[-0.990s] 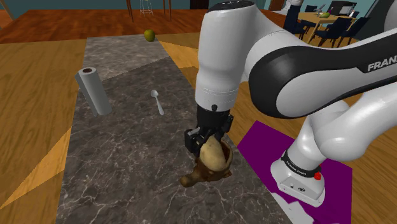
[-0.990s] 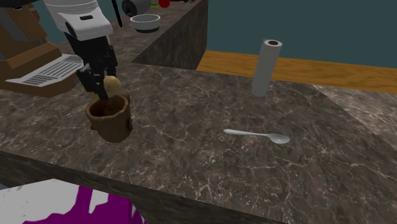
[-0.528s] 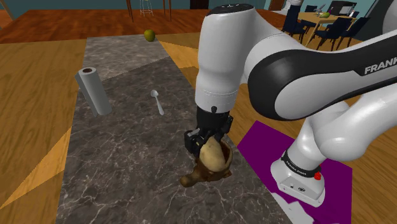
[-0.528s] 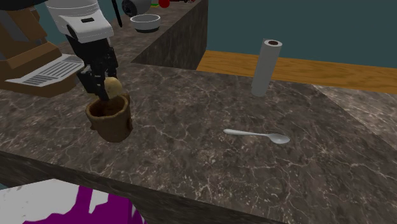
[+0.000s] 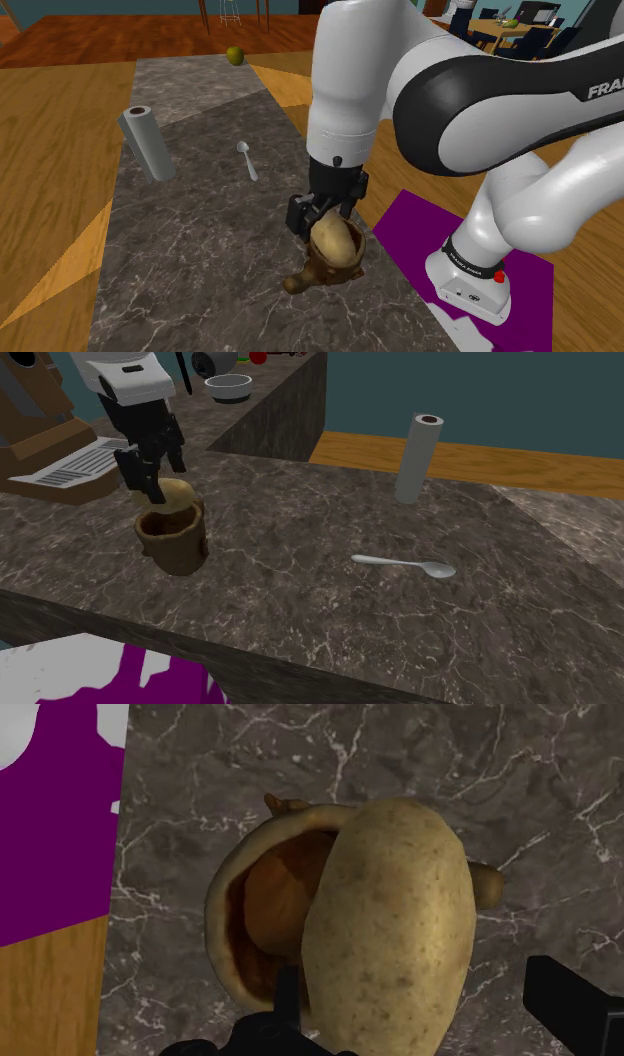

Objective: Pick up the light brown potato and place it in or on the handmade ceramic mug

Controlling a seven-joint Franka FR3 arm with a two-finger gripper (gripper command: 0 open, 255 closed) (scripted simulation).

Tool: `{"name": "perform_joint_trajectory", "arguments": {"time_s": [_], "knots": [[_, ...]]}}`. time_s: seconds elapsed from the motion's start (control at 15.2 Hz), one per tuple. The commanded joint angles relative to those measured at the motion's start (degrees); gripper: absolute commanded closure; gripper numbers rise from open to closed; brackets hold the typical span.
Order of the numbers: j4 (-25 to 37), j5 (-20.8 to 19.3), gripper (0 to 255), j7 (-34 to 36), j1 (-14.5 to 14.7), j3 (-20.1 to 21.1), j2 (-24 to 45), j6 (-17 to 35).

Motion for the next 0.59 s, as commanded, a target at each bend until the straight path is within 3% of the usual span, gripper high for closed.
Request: {"name": "perform_joint_trajectory", "arguments": {"time_s": [0.0,0.53], "knots": [[2.72,-0.47,0,0.09,-0.1,-0.92,-0.98,-3.77],[4.01,-0.71,0,0.13,-0.19,-1.31,-1.25,-5.34]]}}
